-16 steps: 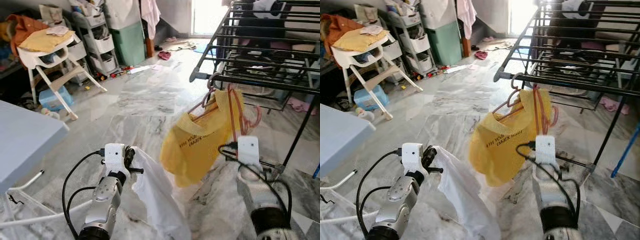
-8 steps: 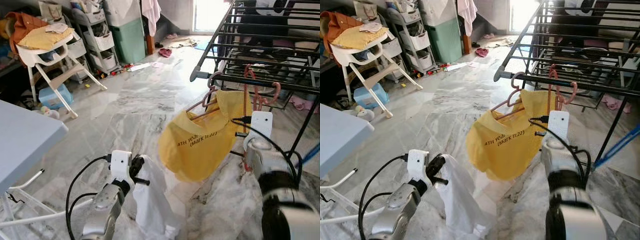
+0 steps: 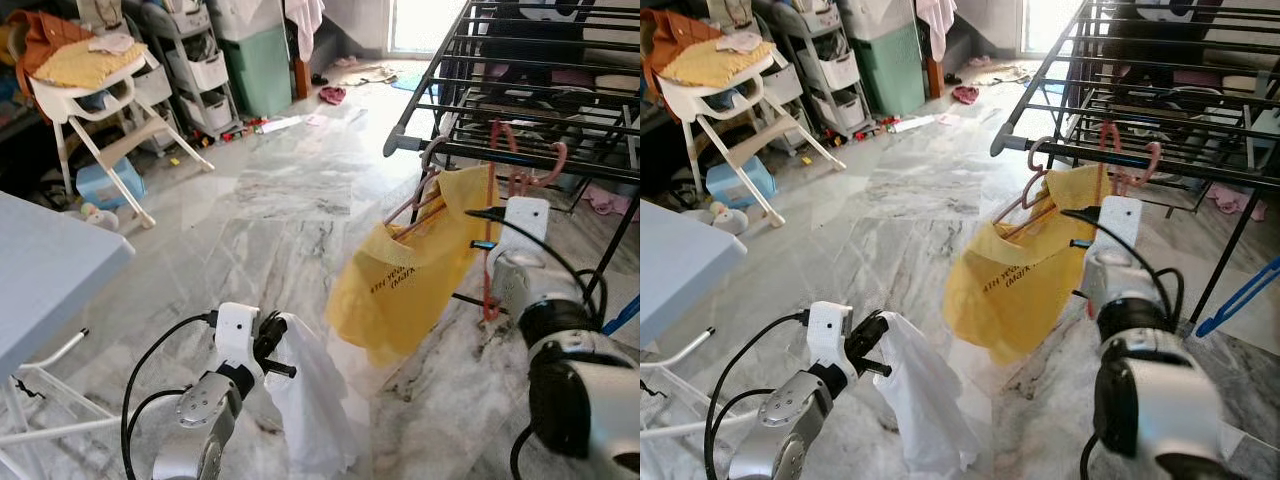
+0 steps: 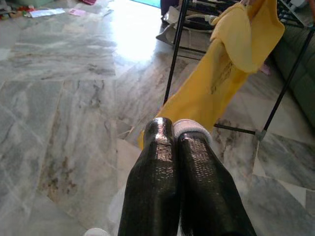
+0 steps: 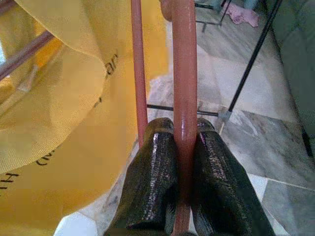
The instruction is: Hang hanger
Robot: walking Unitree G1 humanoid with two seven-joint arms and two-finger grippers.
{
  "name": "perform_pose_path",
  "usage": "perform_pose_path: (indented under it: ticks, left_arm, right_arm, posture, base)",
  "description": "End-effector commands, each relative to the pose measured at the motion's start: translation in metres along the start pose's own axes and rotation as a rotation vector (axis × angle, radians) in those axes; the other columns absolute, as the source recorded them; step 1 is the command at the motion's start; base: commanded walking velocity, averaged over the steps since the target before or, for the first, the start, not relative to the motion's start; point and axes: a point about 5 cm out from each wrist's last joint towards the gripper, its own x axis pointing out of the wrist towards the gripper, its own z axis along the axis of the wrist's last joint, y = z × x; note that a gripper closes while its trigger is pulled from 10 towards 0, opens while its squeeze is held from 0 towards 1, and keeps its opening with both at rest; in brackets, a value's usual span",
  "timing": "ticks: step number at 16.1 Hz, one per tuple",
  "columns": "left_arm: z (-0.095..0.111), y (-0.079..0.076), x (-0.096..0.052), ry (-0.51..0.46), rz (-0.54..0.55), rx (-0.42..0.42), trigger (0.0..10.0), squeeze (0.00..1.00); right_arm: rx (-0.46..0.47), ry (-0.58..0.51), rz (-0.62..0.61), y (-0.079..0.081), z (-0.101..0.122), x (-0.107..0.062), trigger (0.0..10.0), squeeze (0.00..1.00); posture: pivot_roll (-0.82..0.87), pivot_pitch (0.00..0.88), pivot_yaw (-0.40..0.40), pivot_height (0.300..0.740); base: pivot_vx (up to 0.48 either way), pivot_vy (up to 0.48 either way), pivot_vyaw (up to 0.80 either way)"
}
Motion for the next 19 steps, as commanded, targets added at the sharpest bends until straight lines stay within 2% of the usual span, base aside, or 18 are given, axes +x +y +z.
perform_pose_path:
  ticks: [1,4,7,8,13,19]
  left_arm:
    - [0.007,0.001,-0.002,-0.021,0.001,0.013,10.0,0.0]
    - [0.007,0.0,-0.007,-0.013,0.006,0.013,10.0,0.0]
    - [0.007,0.003,-0.014,-0.008,0.028,0.017,10.0,0.0]
    - [0.008,0.004,-0.016,-0.007,0.034,0.018,10.0,0.0]
    - [0.008,0.006,-0.024,0.004,0.053,0.021,10.0,0.0]
    - [0.008,0.005,-0.023,0.017,0.047,0.024,10.0,0.0]
  right_arm:
    - [0.026,-0.008,-0.004,-0.001,0.011,0.0,10.0,0.0]
    - [0.048,0.043,-0.005,-0.011,0.014,0.002,10.0,0.0]
    - [0.036,0.031,0.011,-0.016,0.014,0.004,10.0,0.0]
    - [0.061,0.041,0.017,-0.016,0.012,0.004,10.0,0.0]
    - [0.07,0.109,0.019,-0.017,-0.012,0.006,10.0,0.0]
    - [0.05,0.16,-0.002,-0.022,-0.033,0.008,10.0,0.0]
  posture:
    - [-0.06,0.074,0.079,0.74]
    - [-0.03,0.087,0.07,0.74]
    - [0.01,0.094,0.061,0.74]
    - [0.01,0.095,0.059,0.74]
    - [0.04,0.101,0.053,0.74]
    - [0.03,0.1,0.061,0.74]
  base:
    - [0.0,0.0,0.0]
    - [0.0,0.0,0.0]
    - [0.0,0.0,0.0]
    - [0.0,0.0,0.0]
    - [0.0,0.0,0.0]
    - [0.0,0.0,0.0]
